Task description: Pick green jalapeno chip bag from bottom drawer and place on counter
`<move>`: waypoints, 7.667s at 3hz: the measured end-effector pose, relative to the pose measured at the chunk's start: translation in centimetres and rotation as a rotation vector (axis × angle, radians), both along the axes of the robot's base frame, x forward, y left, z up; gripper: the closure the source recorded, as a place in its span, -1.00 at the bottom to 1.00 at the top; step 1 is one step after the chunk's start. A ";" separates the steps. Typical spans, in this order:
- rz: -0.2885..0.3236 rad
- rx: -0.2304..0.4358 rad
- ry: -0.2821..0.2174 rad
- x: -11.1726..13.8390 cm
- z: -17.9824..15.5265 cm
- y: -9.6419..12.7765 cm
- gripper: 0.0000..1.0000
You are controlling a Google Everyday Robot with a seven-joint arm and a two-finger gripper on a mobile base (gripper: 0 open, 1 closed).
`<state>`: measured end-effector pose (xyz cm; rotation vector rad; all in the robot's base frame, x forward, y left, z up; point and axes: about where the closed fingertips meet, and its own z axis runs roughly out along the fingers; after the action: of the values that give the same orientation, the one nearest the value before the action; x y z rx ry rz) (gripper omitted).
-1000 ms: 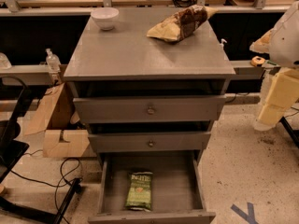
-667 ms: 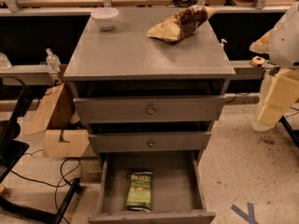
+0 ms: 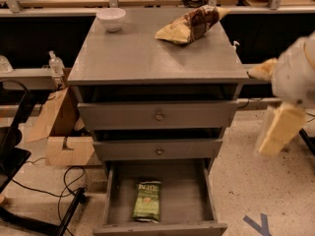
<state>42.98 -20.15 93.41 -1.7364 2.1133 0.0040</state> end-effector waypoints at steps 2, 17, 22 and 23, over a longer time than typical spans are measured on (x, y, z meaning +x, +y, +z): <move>0.065 0.439 0.016 -2.8 -19.6 3.1 -1.00; -0.019 0.598 0.299 16.3 -81.8 26.4 0.31; 0.123 0.633 0.262 13.3 -67.7 22.3 1.00; 0.149 0.675 0.283 10.1 -59.2 17.0 1.00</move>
Offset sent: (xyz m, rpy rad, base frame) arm 0.1304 -0.0201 -0.2479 0.6356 -0.6524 -0.2112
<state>53.09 -3.15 34.25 -1.5148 1.8341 0.9385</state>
